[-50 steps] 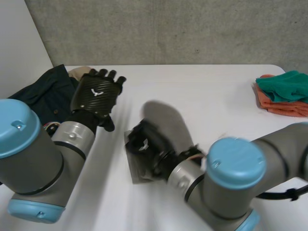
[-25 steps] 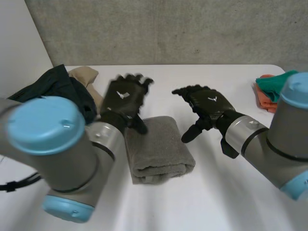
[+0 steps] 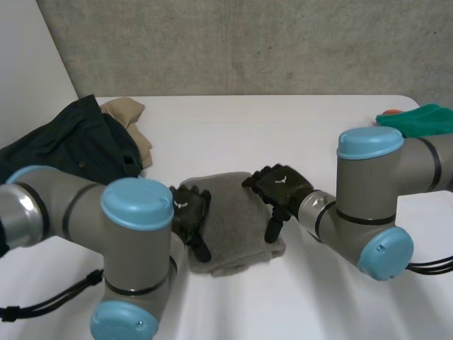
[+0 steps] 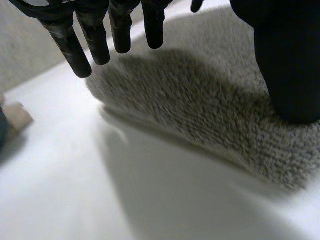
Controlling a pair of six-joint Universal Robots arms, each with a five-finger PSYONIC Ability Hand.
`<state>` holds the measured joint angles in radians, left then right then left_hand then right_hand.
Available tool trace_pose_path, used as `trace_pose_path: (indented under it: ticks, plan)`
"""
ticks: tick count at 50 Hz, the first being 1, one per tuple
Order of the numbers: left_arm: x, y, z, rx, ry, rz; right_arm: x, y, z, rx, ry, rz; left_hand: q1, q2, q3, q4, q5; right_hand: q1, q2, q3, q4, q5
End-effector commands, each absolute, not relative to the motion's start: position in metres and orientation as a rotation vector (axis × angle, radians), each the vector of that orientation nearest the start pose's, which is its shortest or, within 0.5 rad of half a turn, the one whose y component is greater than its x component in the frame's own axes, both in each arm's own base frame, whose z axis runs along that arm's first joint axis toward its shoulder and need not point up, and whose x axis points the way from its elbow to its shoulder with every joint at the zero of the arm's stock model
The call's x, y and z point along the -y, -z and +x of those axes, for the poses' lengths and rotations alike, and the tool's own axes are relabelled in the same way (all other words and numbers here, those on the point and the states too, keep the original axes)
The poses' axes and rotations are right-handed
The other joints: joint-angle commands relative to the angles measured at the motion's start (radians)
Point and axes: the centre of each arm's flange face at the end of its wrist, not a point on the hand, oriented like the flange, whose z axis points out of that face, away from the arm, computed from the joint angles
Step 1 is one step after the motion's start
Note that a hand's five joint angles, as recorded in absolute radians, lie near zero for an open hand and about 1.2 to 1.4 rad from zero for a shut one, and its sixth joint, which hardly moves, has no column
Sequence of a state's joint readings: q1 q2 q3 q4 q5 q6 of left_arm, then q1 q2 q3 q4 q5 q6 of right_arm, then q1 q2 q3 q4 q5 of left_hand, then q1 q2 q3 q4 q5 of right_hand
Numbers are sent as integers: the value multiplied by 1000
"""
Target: Fold the laundry.
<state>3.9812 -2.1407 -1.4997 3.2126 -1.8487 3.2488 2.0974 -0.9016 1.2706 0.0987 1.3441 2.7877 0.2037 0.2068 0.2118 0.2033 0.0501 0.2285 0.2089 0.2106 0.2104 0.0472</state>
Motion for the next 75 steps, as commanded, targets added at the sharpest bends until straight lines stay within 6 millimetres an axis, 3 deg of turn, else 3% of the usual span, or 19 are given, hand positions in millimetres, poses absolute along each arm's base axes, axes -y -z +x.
trace_pose_path:
  ticks: [1,7,10,15,24,38,48,52,53,56,57,58,70,74,75]
  plan:
    - [217,-187,-321,-2396,1944,916,243,-177,330,-2041,1657,-1249,-22,-26,-31,-22,-43,-54,-34,-36,-36,-47]
    - [222,-224,-331,-2312,2129,1087,201,-188,328,-1887,1827,-1294,-23,-26,-31,-22,-43,-54,-34,-36,-36,-47]
    - [223,-237,-336,-2307,2226,1251,185,-173,324,-1868,1820,-1348,-11,-14,-19,-10,-32,-54,-34,-36,-36,-47]
    - [215,-239,-341,-2357,2237,1505,168,-141,319,-1852,1803,-1430,-17,-20,-25,-16,-38,-54,-34,-36,-36,-47]
    - [212,-237,-344,-2421,2193,1576,174,-105,326,-1852,1770,-1454,-23,-26,-31,-22,-43,-54,-34,-36,-36,-47]
    - [207,-250,-349,-2362,2259,1609,193,-101,342,-1752,1891,-1407,-20,-23,-28,-19,-40,-54,-34,-36,-36,-47]
    - [209,-252,-349,-2355,2267,1603,201,-100,349,-1739,1905,-1395,-20,-23,-28,-19,-40,82,102,100,100,89]
    - [212,-255,-349,-2346,2280,1593,205,-97,354,-1713,1896,-1397,-20,-23,-28,-19,-40,410,430,428,429,417]
    - [213,-256,-348,-2342,2284,1587,206,-96,358,-1690,1887,-1403,-20,-23,-28,-19,-40,632,652,650,650,639]
    - [214,-257,-348,-2337,2290,1584,209,-97,362,-1658,1891,-1407,-20,-23,-28,-19,-40,871,891,889,889,878]
    - [214,-257,-348,-2337,2290,1584,212,-100,363,-1652,1897,-1395,-20,-23,-28,-19,-40,1119,1139,1137,1137,1126]
    - [214,-257,-348,-2337,2290,1581,213,-102,364,-1649,1904,-1386,-20,-23,-28,-19,-40,1167,1187,1185,1185,1174]
    - [221,-272,-341,-2290,2346,1529,227,-118,370,-1630,1959,-1331,-25,-28,-34,-25,-46,1168,1187,1186,1186,1175]
    - [225,-277,-341,-2275,2371,1511,244,-130,367,-1637,2007,-1259,-25,-28,-34,-25,-46,1168,1187,1186,1186,1175]
    - [225,-278,-341,-2271,2377,1509,258,-139,360,-1648,2043,-1215,-25,-28,-34,-25,-46,1168,1187,1186,1186,1175]
